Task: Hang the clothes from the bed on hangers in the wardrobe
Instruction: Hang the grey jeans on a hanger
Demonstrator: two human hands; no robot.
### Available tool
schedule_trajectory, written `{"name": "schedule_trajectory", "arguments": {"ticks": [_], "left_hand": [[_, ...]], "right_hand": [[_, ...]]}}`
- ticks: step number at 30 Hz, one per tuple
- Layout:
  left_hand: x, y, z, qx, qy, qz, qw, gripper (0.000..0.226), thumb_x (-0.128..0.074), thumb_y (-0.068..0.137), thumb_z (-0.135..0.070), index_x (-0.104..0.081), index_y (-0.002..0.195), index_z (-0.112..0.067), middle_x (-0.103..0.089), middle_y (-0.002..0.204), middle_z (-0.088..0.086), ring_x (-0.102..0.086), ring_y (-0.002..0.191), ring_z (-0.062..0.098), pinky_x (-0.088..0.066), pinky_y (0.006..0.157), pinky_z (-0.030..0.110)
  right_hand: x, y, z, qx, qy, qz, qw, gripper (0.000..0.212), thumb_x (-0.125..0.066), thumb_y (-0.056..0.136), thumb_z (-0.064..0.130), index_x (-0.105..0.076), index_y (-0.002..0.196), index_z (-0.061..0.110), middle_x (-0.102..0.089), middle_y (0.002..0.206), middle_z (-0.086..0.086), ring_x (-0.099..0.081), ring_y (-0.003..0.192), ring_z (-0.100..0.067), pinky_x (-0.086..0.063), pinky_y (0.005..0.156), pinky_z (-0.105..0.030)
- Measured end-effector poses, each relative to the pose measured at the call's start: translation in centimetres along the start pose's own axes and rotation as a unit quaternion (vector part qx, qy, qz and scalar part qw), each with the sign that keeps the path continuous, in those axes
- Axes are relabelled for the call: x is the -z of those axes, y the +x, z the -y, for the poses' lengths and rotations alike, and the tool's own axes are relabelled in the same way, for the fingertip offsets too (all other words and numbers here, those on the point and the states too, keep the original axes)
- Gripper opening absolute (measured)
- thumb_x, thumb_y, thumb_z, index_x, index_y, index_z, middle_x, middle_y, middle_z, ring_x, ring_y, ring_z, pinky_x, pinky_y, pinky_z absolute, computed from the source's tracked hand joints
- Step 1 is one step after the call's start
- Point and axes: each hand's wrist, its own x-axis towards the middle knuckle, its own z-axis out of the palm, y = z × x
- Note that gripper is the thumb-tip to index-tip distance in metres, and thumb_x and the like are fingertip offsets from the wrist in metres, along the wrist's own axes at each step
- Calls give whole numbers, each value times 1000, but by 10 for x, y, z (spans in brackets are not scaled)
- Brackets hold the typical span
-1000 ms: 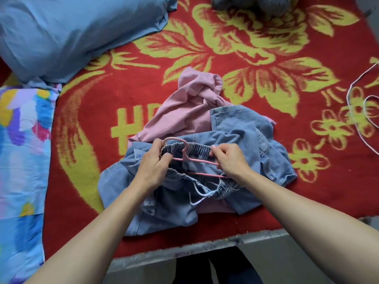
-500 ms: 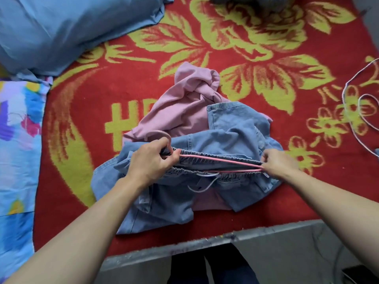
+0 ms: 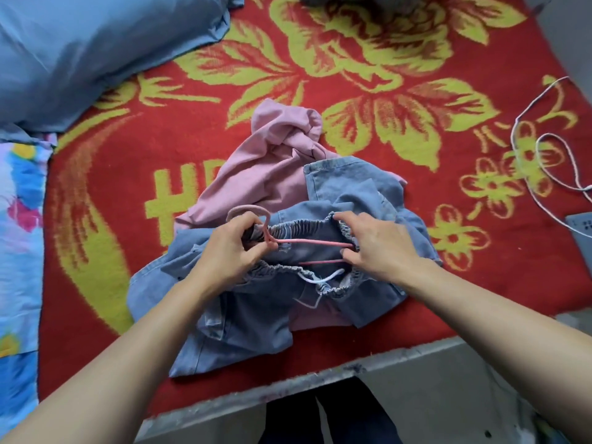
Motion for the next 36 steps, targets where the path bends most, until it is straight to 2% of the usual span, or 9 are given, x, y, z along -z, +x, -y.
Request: {"name": "schedule_trajectory", "arguments": {"ticks": [5,9,12,14,18,21,25,30,36], "left_hand": [[23,-3,12,-9,56,2,998,37,-67,72,5,-57,92,-24,-53,84,-23,-46,75,2,-33,65,11],[45,-25,53,49,133,20,990,30,-52,65,0,-61,92,-7,-59,80,4,-52,75,24,-32,64,27],[44,-45,77,127,140,21,982,33,-55,67,8,-65,93,-9,-63,82,4,-52,77,25,-30,66,28],[34,-51,78,155,110,20,981,33,-56,70,11,-64,93,-11,-56,70,-3,-49,69,23,-28,61,30],[18,-52,72,165,55,52,983,30,-60,74,-2,-61,98,-20,-63,84,0,-48,65,14,-33,62,29],[28,-53,73,206,13,57,977,22,-55,73,-33,-58,94,-26,-61,81,-3,-53,73,14,-39,66,30],[56,-52,54,211,-29,-9,977,47,-39,68,-52,-49,74,-7,-47,66,-1,-43,64,18,-33,61,37],[124,-37,-25,155,-97,-155,971,22,-43,70,-39,-49,63,-19,-46,59,-3,-40,59,15,-32,58,37],[236,-35,-126,103,-170,-265,944,15,-47,75,-23,-60,81,-19,-62,82,4,-53,78,16,-43,75,31]], "right_hand": [[-23,5,10,105,-37,-190,976,26,-50,79,36,-68,92,21,-60,73,-2,-59,71,-28,-48,47,-34],[-18,1,-24,88,-48,-204,974,33,-43,83,35,-72,99,28,-60,78,0,-57,75,-26,-37,45,-27],[-19,-8,-49,31,-44,-179,982,37,-43,88,42,-72,108,31,-65,87,3,-61,82,-27,-48,48,-32],[-24,-13,-54,-23,-15,-139,990,32,-47,92,48,-68,112,34,-68,93,2,-64,91,-28,-52,59,-37],[-25,-15,-46,-22,64,-127,990,28,-49,93,46,-70,99,26,-69,85,-2,-66,86,-30,-46,66,-38],[-5,-13,-39,17,98,-181,978,28,-49,90,42,-70,94,24,-71,77,-1,-67,74,-28,-49,60,-37],[44,-15,-33,15,66,-212,975,29,-48,93,46,-69,97,26,-72,81,-1,-68,75,-30,-50,57,-37],[145,-11,-11,-46,-40,-221,973,31,-49,94,40,-66,81,17,-69,79,-6,-62,72,-30,-30,61,-31],[293,-29,51,88,220,-219,947,17,-64,86,41,-67,86,24,-63,69,6,-57,65,-16,-44,61,-34]]}}
